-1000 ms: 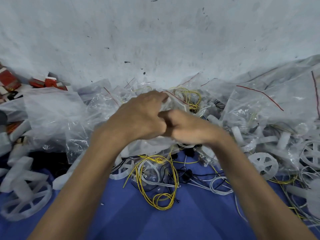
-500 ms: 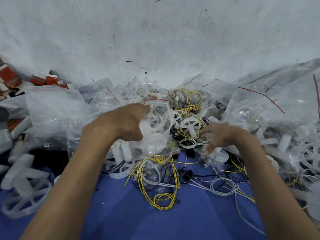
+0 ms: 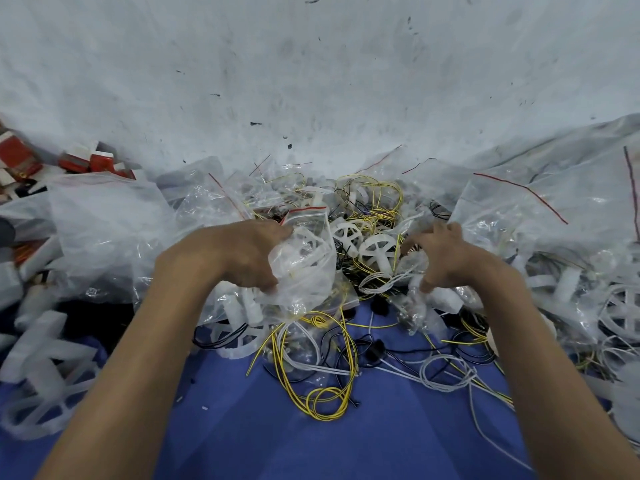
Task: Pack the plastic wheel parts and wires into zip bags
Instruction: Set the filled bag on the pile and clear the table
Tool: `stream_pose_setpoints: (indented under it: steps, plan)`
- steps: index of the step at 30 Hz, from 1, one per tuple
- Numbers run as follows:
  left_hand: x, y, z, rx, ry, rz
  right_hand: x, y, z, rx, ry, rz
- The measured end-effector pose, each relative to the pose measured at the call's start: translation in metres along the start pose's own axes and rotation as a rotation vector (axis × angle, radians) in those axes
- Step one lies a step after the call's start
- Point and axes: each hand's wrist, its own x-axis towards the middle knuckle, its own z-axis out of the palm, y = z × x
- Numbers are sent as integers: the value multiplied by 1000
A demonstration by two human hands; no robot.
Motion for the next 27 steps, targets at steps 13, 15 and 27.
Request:
stream_pose_setpoints:
  steps: [13,15,27]
  plan:
    - [0,-1,0,-27,17,35,1,13,-1,130,79,117]
    - [0,-1,0,-35,34,51,0,13,-4,102,88,108]
    - [0,12,-3,-144,201,234,-31,11,-40,980,327,-51]
